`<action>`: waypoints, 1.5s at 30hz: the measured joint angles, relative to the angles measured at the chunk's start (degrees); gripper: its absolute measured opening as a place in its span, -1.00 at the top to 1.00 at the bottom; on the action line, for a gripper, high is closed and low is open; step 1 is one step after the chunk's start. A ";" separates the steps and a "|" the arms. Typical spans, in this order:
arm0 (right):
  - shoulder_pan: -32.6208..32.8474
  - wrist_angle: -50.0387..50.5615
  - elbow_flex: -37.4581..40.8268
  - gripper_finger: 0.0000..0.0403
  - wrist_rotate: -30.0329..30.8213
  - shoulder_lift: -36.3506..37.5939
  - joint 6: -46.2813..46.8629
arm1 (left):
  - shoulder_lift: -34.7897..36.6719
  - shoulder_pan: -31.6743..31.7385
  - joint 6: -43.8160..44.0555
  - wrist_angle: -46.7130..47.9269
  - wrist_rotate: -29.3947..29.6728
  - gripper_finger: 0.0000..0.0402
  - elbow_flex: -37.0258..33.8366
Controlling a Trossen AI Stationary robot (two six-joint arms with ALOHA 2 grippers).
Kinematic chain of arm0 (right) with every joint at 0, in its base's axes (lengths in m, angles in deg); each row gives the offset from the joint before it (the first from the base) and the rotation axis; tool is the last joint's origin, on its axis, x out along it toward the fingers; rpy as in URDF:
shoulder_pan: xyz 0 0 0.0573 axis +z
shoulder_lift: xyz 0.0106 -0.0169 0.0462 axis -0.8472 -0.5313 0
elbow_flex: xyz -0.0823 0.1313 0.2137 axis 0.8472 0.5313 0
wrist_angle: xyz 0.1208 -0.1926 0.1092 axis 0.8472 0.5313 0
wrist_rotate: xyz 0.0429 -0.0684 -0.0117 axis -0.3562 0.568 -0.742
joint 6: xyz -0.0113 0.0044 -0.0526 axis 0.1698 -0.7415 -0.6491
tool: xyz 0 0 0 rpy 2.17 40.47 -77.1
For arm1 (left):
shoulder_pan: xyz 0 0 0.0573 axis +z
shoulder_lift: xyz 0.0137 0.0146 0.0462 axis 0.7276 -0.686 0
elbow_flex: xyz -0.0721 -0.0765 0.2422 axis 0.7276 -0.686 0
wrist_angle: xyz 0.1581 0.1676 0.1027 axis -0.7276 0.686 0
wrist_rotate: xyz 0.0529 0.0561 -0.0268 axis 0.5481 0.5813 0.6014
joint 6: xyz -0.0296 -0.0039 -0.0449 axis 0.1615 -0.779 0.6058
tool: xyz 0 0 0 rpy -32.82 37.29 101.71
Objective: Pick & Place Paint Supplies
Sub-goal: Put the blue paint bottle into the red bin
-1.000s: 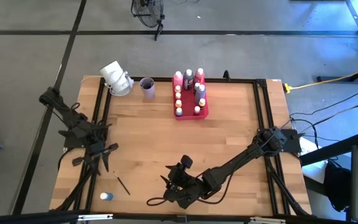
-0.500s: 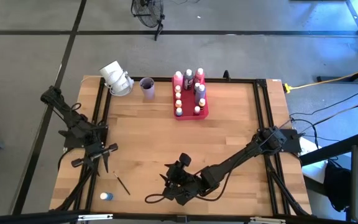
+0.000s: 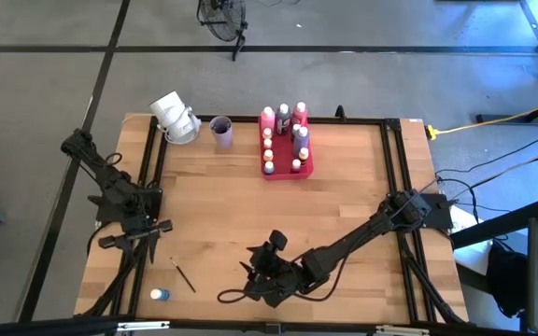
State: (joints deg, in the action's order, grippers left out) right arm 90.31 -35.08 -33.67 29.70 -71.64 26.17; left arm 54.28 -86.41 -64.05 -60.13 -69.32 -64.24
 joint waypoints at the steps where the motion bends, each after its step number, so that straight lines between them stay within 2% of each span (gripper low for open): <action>1: -0.08 -0.08 0.00 -0.04 -0.01 0.00 0.05 | 0.00 0.00 -0.06 -0.01 -0.12 0.02 0.00; 7: -0.54 -1.42 -0.04 -0.04 0.11 0.00 0.07 | 0.00 -0.02 -1.25 0.84 -0.06 -0.17 0.02; 13: -0.50 -1.64 -0.04 -0.04 0.04 0.00 0.19 | -0.02 -1.06 -7.37 8.01 -3.01 -0.20 0.02; 18: -0.48 -1.64 -0.04 -0.04 -1.54 0.00 1.60 | 0.00 -3.85 -8.10 3.32 -3.01 -0.20 0.02; 24: -0.43 -1.66 -0.04 -0.04 -2.90 0.00 1.76 | -0.29 -7.63 -13.95 2.16 -3.02 -0.20 -0.12; 28: -0.43 -1.68 -0.04 -0.04 -2.89 0.00 1.73 | -0.61 -9.18 -14.12 -2.56 -2.92 -0.20 -3.23; 31: -0.73 -1.68 -0.04 -0.04 -2.89 0.02 1.72 | -0.64 -9.31 -16.25 -2.68 -2.18 -0.19 -4.74; 33: -0.98 -1.68 -0.04 -0.04 -2.89 0.02 1.71 | -0.64 -9.26 -16.16 -3.42 -0.70 -0.19 -4.74; 37: -1.50 -1.68 -0.04 -0.04 -2.89 0.02 1.64 | -0.59 -9.25 -12.74 -6.61 9.46 -0.20 -4.68; 40: -1.73 -1.68 -0.04 -0.04 -2.89 0.02 1.58 | -0.72 -9.25 -11.01 -3.45 15.71 -0.20 -4.68; 45: -1.85 -1.68 -0.04 -0.04 -2.89 0.02 1.58 | -1.88 -9.31 -9.80 -2.41 16.71 -0.20 -4.70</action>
State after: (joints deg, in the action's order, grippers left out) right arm 88.45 -36.76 -33.71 26.82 -71.62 27.75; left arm 52.40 -95.72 -73.85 -62.54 -52.61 -68.94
